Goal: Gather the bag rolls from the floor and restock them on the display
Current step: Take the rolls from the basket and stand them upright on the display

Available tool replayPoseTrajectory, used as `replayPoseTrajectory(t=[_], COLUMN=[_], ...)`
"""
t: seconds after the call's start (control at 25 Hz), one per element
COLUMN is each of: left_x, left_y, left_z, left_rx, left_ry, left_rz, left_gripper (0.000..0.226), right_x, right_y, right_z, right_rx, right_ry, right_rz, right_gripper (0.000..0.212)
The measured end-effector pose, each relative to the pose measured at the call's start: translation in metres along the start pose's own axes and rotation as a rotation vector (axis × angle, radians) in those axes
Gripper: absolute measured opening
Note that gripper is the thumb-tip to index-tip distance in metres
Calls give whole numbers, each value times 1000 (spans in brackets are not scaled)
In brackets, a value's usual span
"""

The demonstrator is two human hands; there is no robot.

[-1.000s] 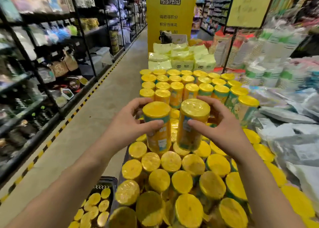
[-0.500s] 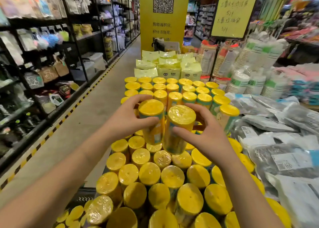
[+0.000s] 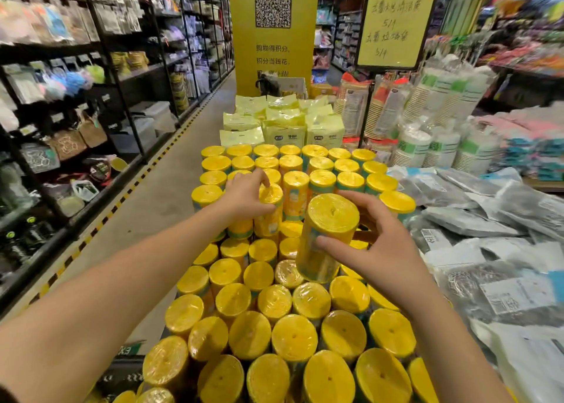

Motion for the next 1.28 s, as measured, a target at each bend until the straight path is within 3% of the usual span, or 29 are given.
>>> replayPoseTrajectory(t=[0.32,0.48,0.64,0.72,0.84,0.92,1.04,1.16,1.28], left_x=[6,2,0,-5,-23,-34,-49,-47,-40], left_y=[11,0,-12,-29,-74,-92,-92,-77,-67], left_z=[19,21,23,11,-1,18,68,98,116], left_rx=[-78,-179,-121,-186,-319,-140,191,216,219], left_ry=[99,191,270,122,-331,-723,-1243,-1481,-1522], left_rz=[45,100,98,55,22,-137,-357,-448,-504], left_gripper=[41,42,52,56,41,34,53,70,77], right_x=[-18,-26,-31,-32,-38,-47,-68,-91,-113], right_y=[-1,2,10,24,54,73,85,92,99], right_z=[-2,5,12,14,19,33,60,77,86], right_rx=[-18,-11,16,21,-22,-43,-70,-97,-107], right_ry=[14,18,13,11,-41,-61,-51,-31,-41], right_rz=[41,58,75,75,71,70,106,166,211], right_gripper=[76,79,77,74,72,73,72,69,74])
Point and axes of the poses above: each hand's wrist, its own y-axis towards the middle knuckle, its own z-axis out of the palm, x = y × z, the point moved 5 cm from there along y, towards the middle knuckle, and after that the axes turned 2 degrees about y, right-handed, at the moved point
